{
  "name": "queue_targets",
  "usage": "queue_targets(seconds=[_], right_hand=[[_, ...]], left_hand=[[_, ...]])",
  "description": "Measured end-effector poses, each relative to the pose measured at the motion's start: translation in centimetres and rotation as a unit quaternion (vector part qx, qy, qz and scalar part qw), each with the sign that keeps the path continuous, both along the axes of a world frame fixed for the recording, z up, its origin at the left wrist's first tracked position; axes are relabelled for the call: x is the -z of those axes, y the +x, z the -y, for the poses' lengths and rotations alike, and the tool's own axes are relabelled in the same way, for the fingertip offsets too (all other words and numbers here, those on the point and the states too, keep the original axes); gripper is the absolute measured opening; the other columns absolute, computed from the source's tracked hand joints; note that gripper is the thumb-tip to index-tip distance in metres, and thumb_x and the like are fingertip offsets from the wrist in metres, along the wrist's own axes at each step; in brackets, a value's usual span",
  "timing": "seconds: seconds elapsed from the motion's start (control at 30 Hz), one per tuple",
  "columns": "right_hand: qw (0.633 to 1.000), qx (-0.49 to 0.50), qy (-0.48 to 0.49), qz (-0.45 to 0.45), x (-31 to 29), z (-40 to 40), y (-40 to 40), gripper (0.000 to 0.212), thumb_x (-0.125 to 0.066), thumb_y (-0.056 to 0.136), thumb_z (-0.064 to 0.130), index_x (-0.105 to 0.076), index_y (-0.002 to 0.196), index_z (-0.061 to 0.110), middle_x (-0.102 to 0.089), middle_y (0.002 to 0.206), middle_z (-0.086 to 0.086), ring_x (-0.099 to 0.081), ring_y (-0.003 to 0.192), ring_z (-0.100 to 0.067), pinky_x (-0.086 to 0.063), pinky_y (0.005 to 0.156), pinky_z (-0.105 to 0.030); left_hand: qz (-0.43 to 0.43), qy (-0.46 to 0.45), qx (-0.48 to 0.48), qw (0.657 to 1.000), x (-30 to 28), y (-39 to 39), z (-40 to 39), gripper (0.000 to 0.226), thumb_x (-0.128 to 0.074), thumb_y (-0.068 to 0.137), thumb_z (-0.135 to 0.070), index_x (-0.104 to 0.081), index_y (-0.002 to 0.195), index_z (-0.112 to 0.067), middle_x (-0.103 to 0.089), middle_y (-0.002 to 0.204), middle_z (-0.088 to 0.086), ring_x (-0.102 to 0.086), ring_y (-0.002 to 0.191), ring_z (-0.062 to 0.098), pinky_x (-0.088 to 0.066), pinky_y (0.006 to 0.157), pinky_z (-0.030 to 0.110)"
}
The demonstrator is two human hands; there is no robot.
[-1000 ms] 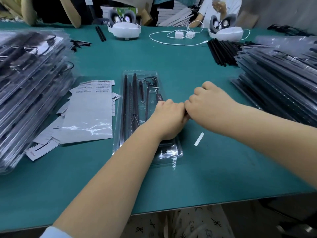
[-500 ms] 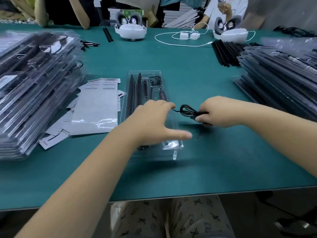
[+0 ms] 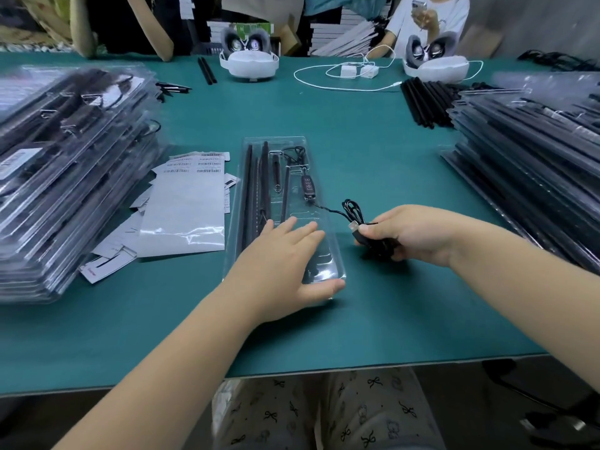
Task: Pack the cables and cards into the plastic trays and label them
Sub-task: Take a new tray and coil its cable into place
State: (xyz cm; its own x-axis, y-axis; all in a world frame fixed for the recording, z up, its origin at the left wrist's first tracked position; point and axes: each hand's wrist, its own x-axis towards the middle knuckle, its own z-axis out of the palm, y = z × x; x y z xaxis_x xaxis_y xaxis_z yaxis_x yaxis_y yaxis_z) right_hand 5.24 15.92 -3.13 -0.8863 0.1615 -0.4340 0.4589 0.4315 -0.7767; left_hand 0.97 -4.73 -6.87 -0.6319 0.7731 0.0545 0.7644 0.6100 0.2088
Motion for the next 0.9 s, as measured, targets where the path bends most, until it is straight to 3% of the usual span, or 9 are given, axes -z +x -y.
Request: queue_targets(seconds=[0.13, 0.27, 0.33, 0.4, 0.47, 0.53, 0.7, 0.8, 0.9], right_hand=[[0.999, 0.030, -0.031, -0.004, 0.0, -0.2, 0.0, 0.022, -0.062, 0.089, 0.030, -0.069, 0.075, 0.014, -0.052, 0.059, 0.006, -0.041, 0.052, -0.008, -0.029, 0.043, -0.017], [0.999, 0.029, -0.024, -0.003, 0.0, -0.6, 0.2, 0.022, -0.062, 0.089, 0.031, -0.070, 0.075, 0.015, -0.055, 0.051, 0.012, -0.043, 0.048, -0.005, -0.029, 0.043, -0.017], [1.000, 0.024, -0.013, -0.004, 0.0, -0.6, 0.3, 0.023, -0.063, 0.088, 0.033, -0.070, 0.074, 0.016, -0.056, 0.051, 0.014, -0.044, 0.046, -0.003, -0.030, 0.044, -0.018], [0.999, 0.031, -0.026, -0.008, -0.1, -0.4, 0.4, 0.023, -0.063, 0.089, 0.032, -0.070, 0.073, 0.016, -0.059, 0.056, 0.012, -0.046, 0.048, -0.004, -0.030, 0.045, -0.018], [0.995, 0.054, -0.086, -0.004, -0.1, -0.2, 0.4, 0.022, -0.060, 0.092, 0.028, -0.069, 0.075, 0.016, -0.066, 0.068, 0.006, -0.048, 0.056, -0.008, -0.031, 0.045, -0.019], [0.985, 0.071, -0.155, 0.012, -0.2, 0.4, 0.4, 0.021, -0.057, 0.093, 0.027, -0.067, 0.079, 0.015, -0.070, 0.075, -0.001, -0.049, 0.055, -0.010, -0.034, 0.042, -0.018], [0.975, 0.095, -0.198, 0.000, 0.5, 2.0, 0.7, 0.019, -0.056, 0.093, 0.028, -0.063, 0.082, 0.016, -0.071, 0.075, -0.004, -0.050, 0.055, -0.010, -0.041, 0.041, -0.017], [0.969, 0.121, -0.213, -0.016, 0.7, 2.4, 1.0, 0.018, -0.056, 0.094, 0.028, -0.063, 0.081, 0.017, -0.069, 0.076, -0.004, -0.050, 0.061, -0.012, -0.043, 0.041, -0.017], [0.968, 0.132, -0.214, -0.025, 0.8, 2.6, 1.2, 0.019, -0.057, 0.094, 0.028, -0.063, 0.081, 0.016, -0.066, 0.074, -0.003, -0.051, 0.061, -0.013, -0.044, 0.042, -0.018]], left_hand=[[0.076, 0.088, -0.008, 0.993, -0.1, -0.3, 0.5, 0.082, -0.053, 0.077, -0.069, -0.036, 0.145, -0.026, -0.023, 0.156, -0.011, -0.009, 0.146, 0.010, -0.002, 0.120, 0.037], [0.102, 0.150, -0.021, 0.983, -0.1, -0.4, 0.7, 0.072, -0.067, 0.069, -0.063, -0.053, 0.132, -0.030, -0.039, 0.148, -0.014, -0.020, 0.143, 0.005, -0.009, 0.119, 0.032], [0.108, 0.190, -0.031, 0.975, 0.0, -0.4, 0.9, 0.062, -0.072, 0.067, -0.059, -0.060, 0.121, -0.030, -0.050, 0.137, -0.017, -0.029, 0.139, 0.004, -0.018, 0.117, 0.030], [0.103, 0.233, -0.035, 0.966, 0.0, -0.5, 1.2, 0.054, -0.075, 0.066, -0.057, -0.066, 0.111, -0.029, -0.058, 0.117, -0.025, -0.042, 0.127, -0.001, -0.029, 0.108, 0.017], [0.093, 0.251, -0.012, 0.964, -0.1, -0.6, 1.4, 0.055, -0.079, 0.061, -0.057, -0.068, 0.105, -0.027, -0.055, 0.104, -0.031, -0.047, 0.112, -0.005, -0.029, 0.095, 0.003], [0.083, 0.235, 0.002, 0.968, -0.2, -0.5, 1.3, 0.052, -0.080, 0.060, -0.054, -0.071, 0.103, -0.026, -0.056, 0.105, -0.027, -0.047, 0.109, -0.003, -0.027, 0.092, 0.000], [0.019, 0.175, 0.006, 0.984, -0.1, 0.0, 1.0, 0.039, -0.075, 0.072, -0.052, -0.073, 0.102, -0.027, -0.066, 0.112, -0.011, -0.054, 0.110, 0.009, -0.038, 0.091, 0.020], [-0.008, 0.168, -0.003, 0.986, -0.6, 0.0, 0.7, 0.026, -0.067, 0.083, -0.046, -0.071, 0.098, -0.025, -0.068, 0.103, -0.010, -0.061, 0.096, 0.013, -0.046, 0.080, 0.030], [-0.042, 0.106, 0.017, 0.993, -1.4, -0.2, 0.6, 0.043, -0.051, 0.082, -0.063, -0.067, 0.105, -0.030, -0.064, 0.100, -0.012, -0.057, 0.082, 0.013, -0.043, 0.068, 0.027]])
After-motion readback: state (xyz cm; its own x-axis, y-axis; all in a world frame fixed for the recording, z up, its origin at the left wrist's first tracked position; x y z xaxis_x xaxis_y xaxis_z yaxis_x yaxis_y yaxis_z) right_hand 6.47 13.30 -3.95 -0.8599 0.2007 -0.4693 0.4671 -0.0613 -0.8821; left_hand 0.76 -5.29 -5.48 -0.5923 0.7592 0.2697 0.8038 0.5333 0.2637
